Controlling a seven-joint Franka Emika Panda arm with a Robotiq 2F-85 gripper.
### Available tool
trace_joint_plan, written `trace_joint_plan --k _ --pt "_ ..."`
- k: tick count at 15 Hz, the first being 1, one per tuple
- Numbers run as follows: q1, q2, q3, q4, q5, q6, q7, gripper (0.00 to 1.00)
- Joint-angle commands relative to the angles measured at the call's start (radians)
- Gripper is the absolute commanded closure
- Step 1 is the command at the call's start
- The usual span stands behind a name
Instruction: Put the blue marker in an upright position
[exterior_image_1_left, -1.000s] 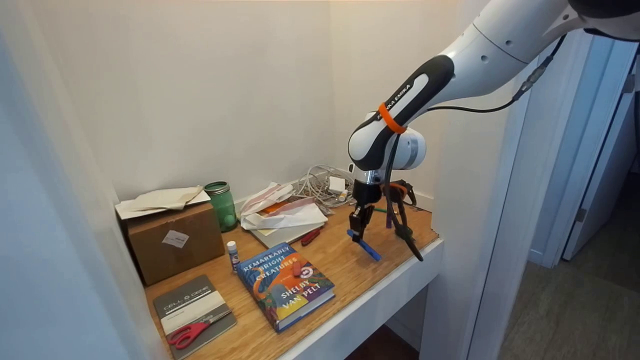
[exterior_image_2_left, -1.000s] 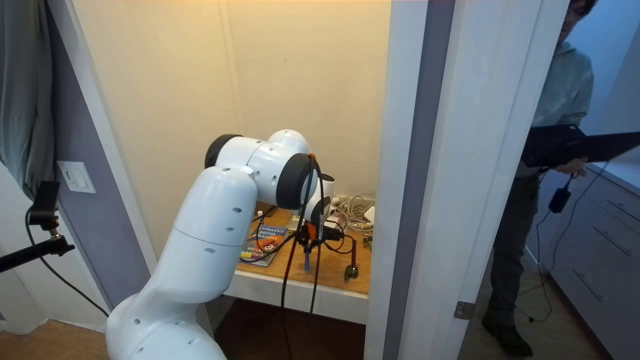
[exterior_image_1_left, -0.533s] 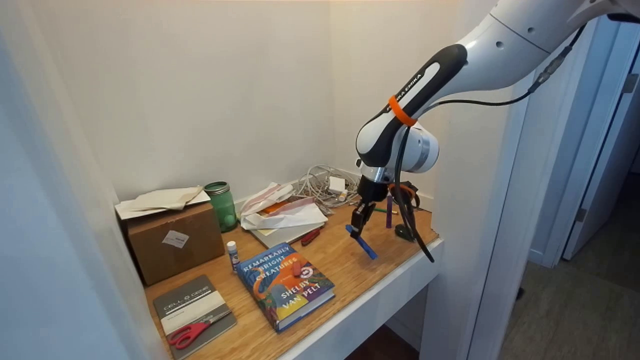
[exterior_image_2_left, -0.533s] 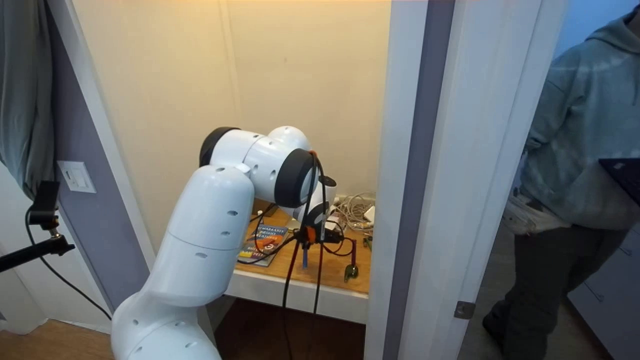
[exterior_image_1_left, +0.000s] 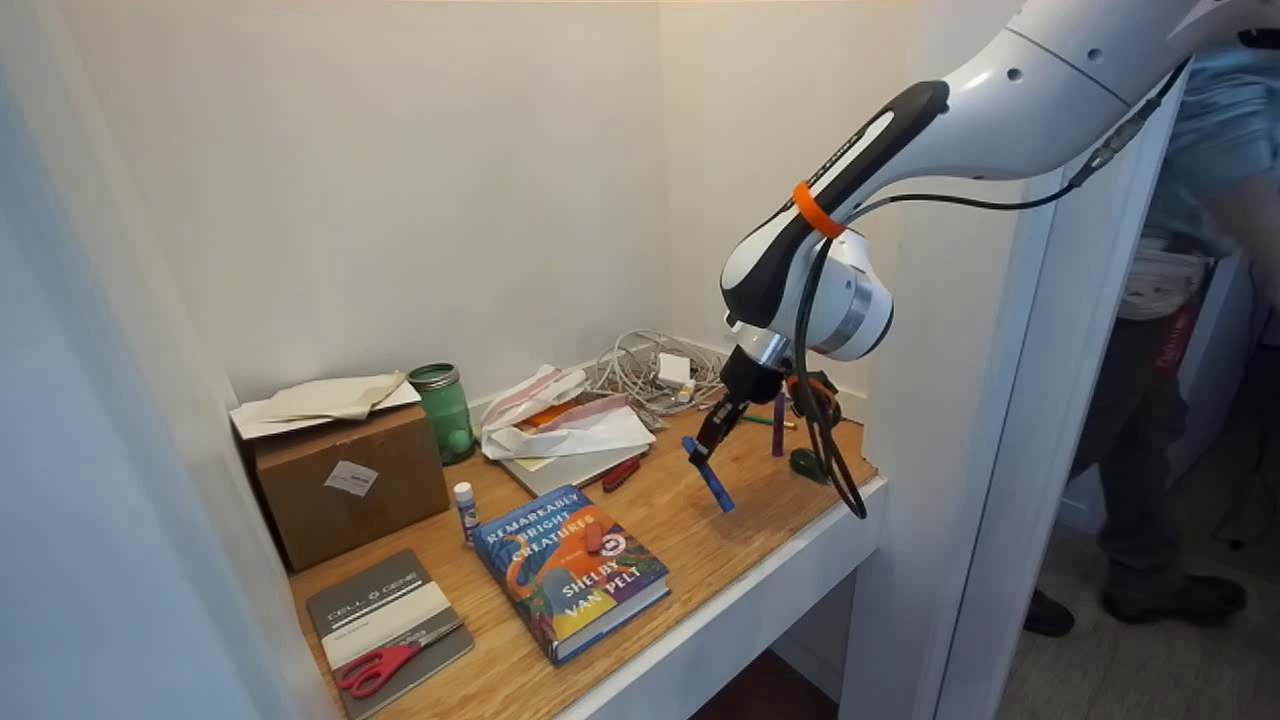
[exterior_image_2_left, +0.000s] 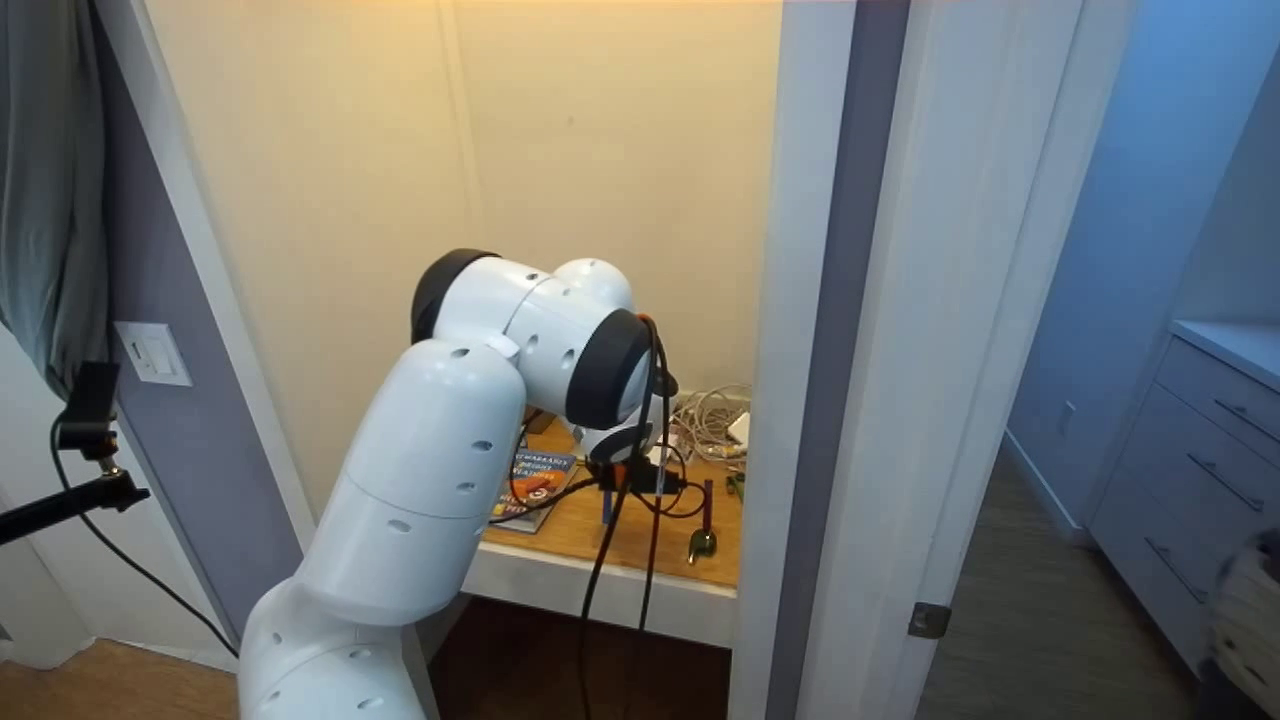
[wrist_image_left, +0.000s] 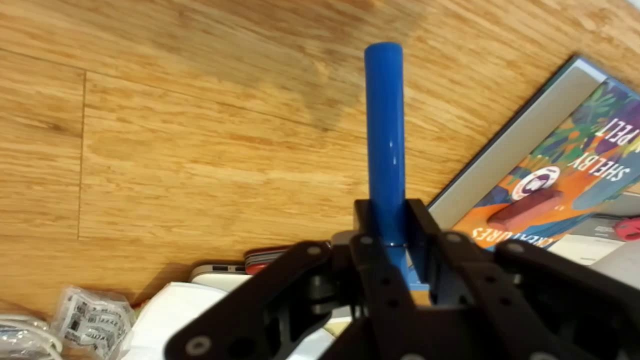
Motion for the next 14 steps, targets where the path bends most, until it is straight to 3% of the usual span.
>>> trace_joint_plan --k 1,8,12,14 --pt "-0.089 0.038 0.098 -0.021 0.07 0.071 -0.114 0.96" --pt "-0.256 0.185 0.285 -0.027 0.018 0.234 -0.193 0.96" --pt "-0.323 0.273 0.355 -0.044 -0.117 0.341 -0.137 0.96" --pt "-0.336 0.309 0.354 -0.053 -0.212 0.383 -0.09 0.96"
